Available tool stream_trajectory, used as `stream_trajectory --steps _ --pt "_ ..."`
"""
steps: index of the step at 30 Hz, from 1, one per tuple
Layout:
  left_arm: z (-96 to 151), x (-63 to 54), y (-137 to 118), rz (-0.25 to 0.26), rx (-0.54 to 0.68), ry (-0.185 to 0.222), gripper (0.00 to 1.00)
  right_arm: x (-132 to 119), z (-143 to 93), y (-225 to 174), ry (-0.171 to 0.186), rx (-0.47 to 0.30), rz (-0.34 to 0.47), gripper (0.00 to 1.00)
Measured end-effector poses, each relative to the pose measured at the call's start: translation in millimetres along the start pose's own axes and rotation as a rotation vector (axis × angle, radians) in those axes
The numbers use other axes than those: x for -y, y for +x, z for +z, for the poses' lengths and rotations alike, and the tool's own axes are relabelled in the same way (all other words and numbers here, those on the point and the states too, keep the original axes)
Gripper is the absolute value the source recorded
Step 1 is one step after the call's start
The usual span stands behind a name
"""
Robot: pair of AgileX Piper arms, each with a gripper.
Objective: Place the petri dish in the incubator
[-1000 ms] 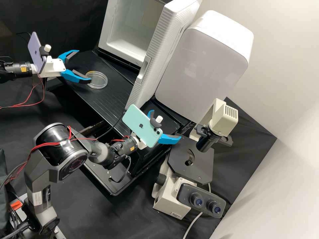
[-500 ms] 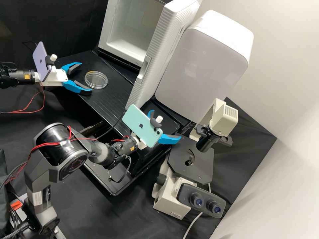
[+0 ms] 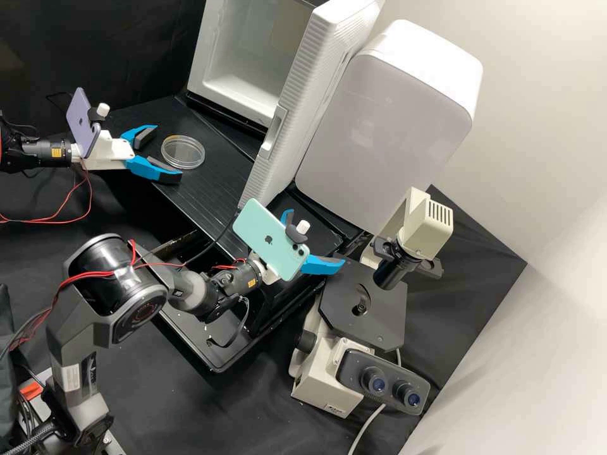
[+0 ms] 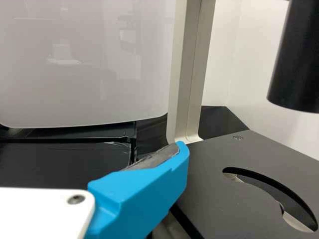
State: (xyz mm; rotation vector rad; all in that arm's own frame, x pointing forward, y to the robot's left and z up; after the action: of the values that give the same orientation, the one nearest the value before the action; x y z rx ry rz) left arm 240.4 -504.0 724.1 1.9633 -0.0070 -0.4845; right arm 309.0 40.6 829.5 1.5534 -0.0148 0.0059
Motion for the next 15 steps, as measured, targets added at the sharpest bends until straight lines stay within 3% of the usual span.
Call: stream_trajectory --steps 15 --pt "0.0 -3.5 4.0 0.001 0.011 -0.011 1.0 0.0 0.0 0.0 0.0 0.0 0.0 1.0"
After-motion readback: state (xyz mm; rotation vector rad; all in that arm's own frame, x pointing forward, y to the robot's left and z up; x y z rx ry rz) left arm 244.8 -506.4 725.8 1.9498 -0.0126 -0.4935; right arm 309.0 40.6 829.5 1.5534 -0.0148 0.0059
